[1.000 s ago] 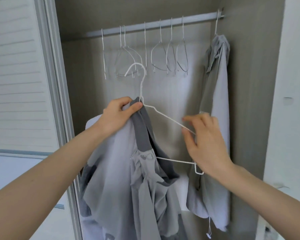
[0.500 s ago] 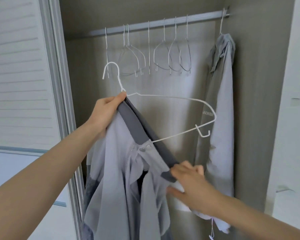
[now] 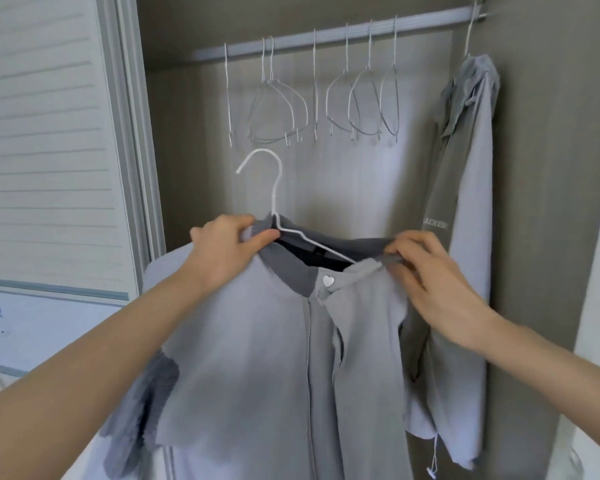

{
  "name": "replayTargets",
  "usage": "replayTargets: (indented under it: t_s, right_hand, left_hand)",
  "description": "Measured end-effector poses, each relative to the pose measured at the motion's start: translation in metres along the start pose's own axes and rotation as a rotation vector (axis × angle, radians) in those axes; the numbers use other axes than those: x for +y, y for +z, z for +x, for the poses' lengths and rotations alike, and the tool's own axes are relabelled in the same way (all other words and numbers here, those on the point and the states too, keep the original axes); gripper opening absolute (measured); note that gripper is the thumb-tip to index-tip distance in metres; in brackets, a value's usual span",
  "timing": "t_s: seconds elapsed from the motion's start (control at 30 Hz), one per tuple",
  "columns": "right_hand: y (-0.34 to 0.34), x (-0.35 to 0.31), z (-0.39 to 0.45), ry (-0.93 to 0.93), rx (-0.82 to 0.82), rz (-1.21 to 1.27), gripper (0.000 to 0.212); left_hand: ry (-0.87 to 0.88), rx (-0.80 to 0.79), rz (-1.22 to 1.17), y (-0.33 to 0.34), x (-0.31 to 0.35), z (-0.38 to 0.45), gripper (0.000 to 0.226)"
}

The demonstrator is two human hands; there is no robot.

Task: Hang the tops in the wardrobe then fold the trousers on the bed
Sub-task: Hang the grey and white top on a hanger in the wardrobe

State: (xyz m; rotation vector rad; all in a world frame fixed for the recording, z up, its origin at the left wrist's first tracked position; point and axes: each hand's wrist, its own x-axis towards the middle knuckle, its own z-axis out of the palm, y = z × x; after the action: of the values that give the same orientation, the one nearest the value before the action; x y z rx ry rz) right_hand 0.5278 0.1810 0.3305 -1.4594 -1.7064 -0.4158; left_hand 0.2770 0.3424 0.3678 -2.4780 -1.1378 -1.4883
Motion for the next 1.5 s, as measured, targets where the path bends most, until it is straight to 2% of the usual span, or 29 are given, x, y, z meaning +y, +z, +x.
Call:
replayTargets:
  t_s: [0.07,0.17,0.27,0.33,0.4,0.47,0.53,0.57,0.6,0.67,0.7,0.77,0.83,0.9,1.0,1.07,1.1,1.17,1.27,1.37,1.43,1.5]
  right_hand:
    - [0.007,-0.019,0.018,0.005,-0.028,0.099,0.024]
    - [0.018,-0.030,0.031,0.031,-0.011,0.186,0.025]
    - [0.019,-0.015,0.032,0.124,0.035,0.256,0.025]
    - [0.015,-0.005,0.033,0.206,-0.030,0.242,0.023]
    - [0.008,0.002,0.033,0.281,-0.117,0.121,0.015]
    - [-0.001,0.004,0.030,0.320,-0.209,-0.175,0.005]
    - [-0.008,-0.002,0.026,0.375,-0.281,-0.406,0.025]
    - [-0.011,-0.007,0.025,0.410,-0.306,-0.415,0.034]
    - [-0.014,-0.008,0.024,0.459,-0.325,-0.338,0.042]
    - [-0.020,-0.007,0.021,0.591,-0.354,0.009,0.052]
    - [-0.024,-0.007,0.019,0.634,-0.375,0.199,0.049]
    - [-0.031,-0.001,0.012,0.593,-0.385,0.389,0.035]
    - [-0.034,0.006,0.008,0.522,-0.290,0.434,0.020]
    - [-0.035,0.011,0.011,0.426,-0.125,0.375,0.011]
    - [-0.039,0.022,0.032,0.285,0.142,0.233,0.012]
    - [-0.043,0.021,0.048,0.217,0.273,0.113,0.008]
    - [-0.042,0.020,0.055,0.200,0.283,0.058,0.009]
    - [-0.031,0.012,0.061,0.161,0.163,0.039,0.012]
    - [-0.010,-0.008,0.054,0.060,-0.100,0.176,0.009]
    - [-0.014,-0.008,0.046,0.086,-0.191,0.266,0.010]
    - [-0.022,0.000,0.043,0.154,-0.250,0.115,0.015]
    - [-0.019,0.004,0.042,0.151,-0.308,-0.105,0.020]
  left_hand:
    - [0.097,-0.031,0.027,0.012,0.018,-0.004,0.060]
    - [0.226,-0.081,-0.033,0.022,0.036,-0.014,0.053]
    - [0.209,-0.128,-0.144,0.019,0.037,-0.016,0.055]
    - [0.189,-0.163,-0.211,0.013,0.036,-0.018,0.057]
    - [0.159,-0.171,-0.271,0.012,0.038,-0.019,0.057]
    - [0.100,-0.146,-0.277,0.013,0.041,-0.019,0.056]
    - [0.031,-0.105,-0.235,0.016,0.044,-0.018,0.057]
    - [-0.001,-0.085,-0.217,0.016,0.044,-0.018,0.057]
    - [-0.028,-0.069,-0.206,0.017,0.044,-0.017,0.058]
    - [-0.084,-0.044,-0.209,0.017,0.041,-0.014,0.059]
    - [-0.107,-0.033,-0.224,0.016,0.037,-0.013,0.059]
    - [-0.140,-0.012,-0.272,0.016,0.031,-0.010,0.060]
    - [-0.147,-0.002,-0.310,0.015,0.026,-0.006,0.063]
    - [-0.103,0.020,-0.267,0.013,0.025,-0.006,0.060]
    - [0.070,0.009,-0.087,0.014,0.030,-0.009,0.051]
    - [0.143,-0.036,-0.078,0.014,0.037,-0.011,0.046]
    - [0.131,-0.070,-0.122,0.013,0.039,-0.008,0.047]
    - [0.066,-0.114,-0.263,0.011,0.039,0.001,0.055]
    - [-0.056,-0.076,-0.376,0.010,0.034,0.011,0.066]
    - [-0.181,-0.009,-0.463,0.009,0.017,0.011,0.062]
    - [-0.248,0.009,-0.629,0.007,0.007,0.010,0.071]
    - [-0.289,-0.004,-0.674,0.007,0.005,0.009,0.075]
